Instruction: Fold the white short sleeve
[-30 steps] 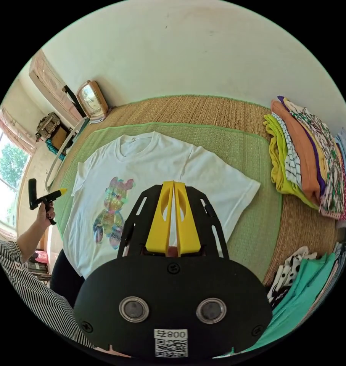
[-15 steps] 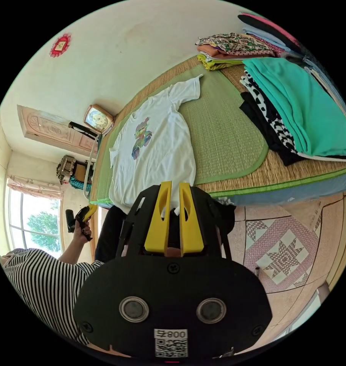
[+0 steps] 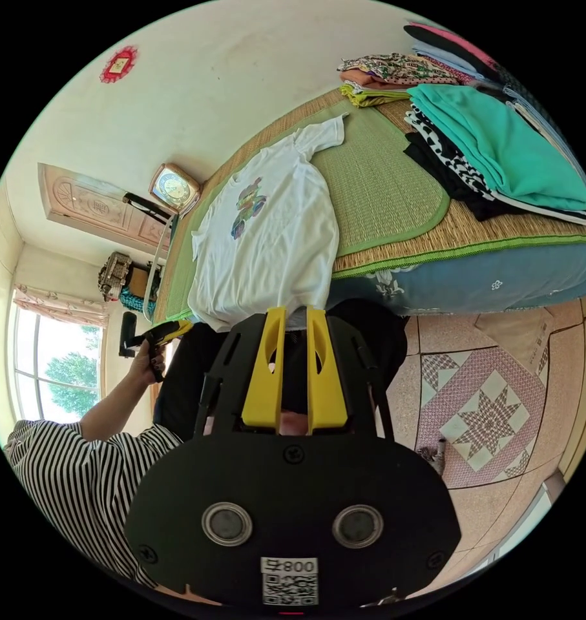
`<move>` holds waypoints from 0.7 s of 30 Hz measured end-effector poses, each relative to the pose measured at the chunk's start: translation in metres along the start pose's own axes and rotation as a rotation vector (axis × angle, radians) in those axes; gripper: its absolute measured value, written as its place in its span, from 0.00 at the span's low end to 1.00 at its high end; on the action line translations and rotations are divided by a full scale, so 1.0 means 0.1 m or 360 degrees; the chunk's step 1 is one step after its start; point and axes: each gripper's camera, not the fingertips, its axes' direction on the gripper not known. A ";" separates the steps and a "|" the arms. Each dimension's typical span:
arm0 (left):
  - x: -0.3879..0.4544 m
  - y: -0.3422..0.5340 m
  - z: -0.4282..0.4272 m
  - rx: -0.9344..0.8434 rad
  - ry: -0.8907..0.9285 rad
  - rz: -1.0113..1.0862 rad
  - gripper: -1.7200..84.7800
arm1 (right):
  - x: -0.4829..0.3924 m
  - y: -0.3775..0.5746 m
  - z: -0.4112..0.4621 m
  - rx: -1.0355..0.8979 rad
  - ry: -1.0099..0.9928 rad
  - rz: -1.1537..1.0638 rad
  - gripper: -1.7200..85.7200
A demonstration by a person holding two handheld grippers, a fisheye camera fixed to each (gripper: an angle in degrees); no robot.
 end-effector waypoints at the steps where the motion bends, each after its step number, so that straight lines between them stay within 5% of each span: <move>1: 0.03 0.00 0.04 -0.0017 -0.0047 -0.0011 0.13 | 0.01 0.04 -0.01 0.0003 0.0003 0.0001 0.09; 13: 0.15 0.09 0.55 -0.0324 -0.0284 -0.0090 0.05 | 0.13 0.40 -0.20 0.0012 0.0084 -0.0004 0.10; 21: -0.02 0.64 0.14 -0.0120 0.0071 0.0007 0.04 | 0.25 0.31 -0.12 -0.0022 0.0137 -0.0012 0.11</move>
